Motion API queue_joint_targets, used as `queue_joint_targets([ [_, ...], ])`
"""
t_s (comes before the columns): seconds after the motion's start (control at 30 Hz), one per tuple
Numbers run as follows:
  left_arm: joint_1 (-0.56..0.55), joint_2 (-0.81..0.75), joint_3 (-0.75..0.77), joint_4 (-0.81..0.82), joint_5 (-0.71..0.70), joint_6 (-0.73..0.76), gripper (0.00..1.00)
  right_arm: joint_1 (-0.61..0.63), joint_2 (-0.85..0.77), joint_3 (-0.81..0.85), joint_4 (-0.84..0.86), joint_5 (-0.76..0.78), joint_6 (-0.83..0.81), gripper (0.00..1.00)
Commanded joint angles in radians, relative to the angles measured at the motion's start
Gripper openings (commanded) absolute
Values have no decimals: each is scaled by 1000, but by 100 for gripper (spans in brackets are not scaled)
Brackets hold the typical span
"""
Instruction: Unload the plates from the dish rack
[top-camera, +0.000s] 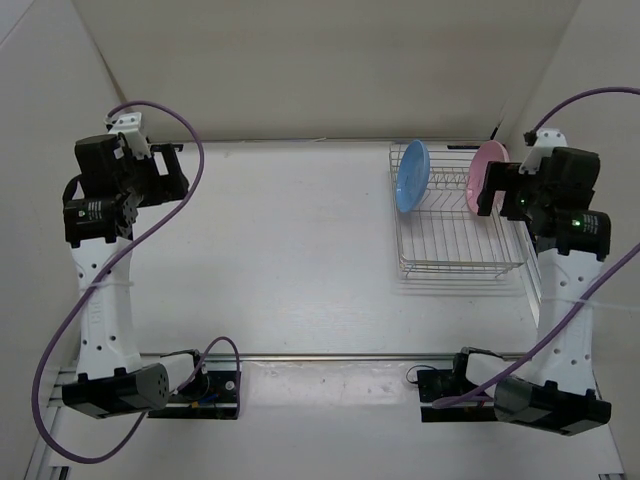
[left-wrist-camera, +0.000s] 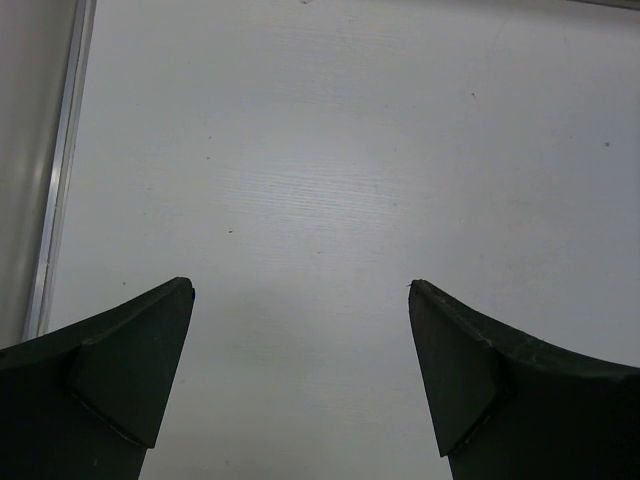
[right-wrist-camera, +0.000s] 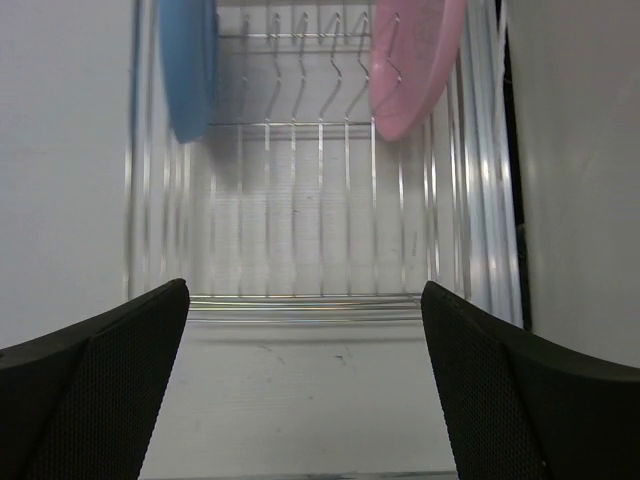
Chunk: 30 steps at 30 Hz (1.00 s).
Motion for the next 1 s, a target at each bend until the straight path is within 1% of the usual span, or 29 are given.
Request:
queue_joint_targets([
  [0.0, 2, -8, -38, 8, 18, 19, 100, 86, 30, -71, 140, 313, -85, 100],
  [0.07, 2, -17, -80, 17, 18, 37, 100, 139, 50, -111, 198, 435, -145, 100],
  [0.1, 2, -17, -92, 26, 18, 48, 100, 151, 70, -120, 256, 485, -163, 100],
  [0.13, 2, -17, -104, 27, 18, 57, 100, 151, 81, -120, 280, 540, -192, 100],
  [0.2, 2, -17, -146, 54, 7, 67, 100, 163, 126, -99, 307, 540, -205, 100],
  [0.27, 2, -26, -173, 72, 7, 88, 100, 163, 177, -67, 332, 554, -234, 96],
  [0.4, 2, -26, -236, 114, 7, 120, 100, 163, 285, 8, 366, 579, -261, 95],
  [0.43, 2, -12, -236, 114, 7, 120, 100, 163, 306, 21, 375, 591, -275, 93],
  [0.53, 2, 12, -246, 125, 7, 130, 100, 163, 391, 32, 435, 600, -301, 93],
  [0.63, 2, 12, -265, 172, -14, 119, 100, 163, 463, 79, 458, 588, -332, 86],
  [0.73, 2, 12, -275, 197, -14, 110, 100, 154, 530, 114, 468, 579, -332, 85],
  [0.8, 2, 12, -275, 206, -14, 110, 100, 154, 560, 133, 478, 579, -343, 81],
  [0.87, 2, 12, -275, 206, -5, 110, 100, 145, 595, 157, 487, 579, -343, 81],
  [0.9, 2, 12, -275, 215, -5, 110, 100, 145, 606, 157, 487, 579, -343, 77],
  [0.97, 2, 24, -275, 215, 4, 110, 100, 145, 633, 182, 496, 579, -352, 77],
])
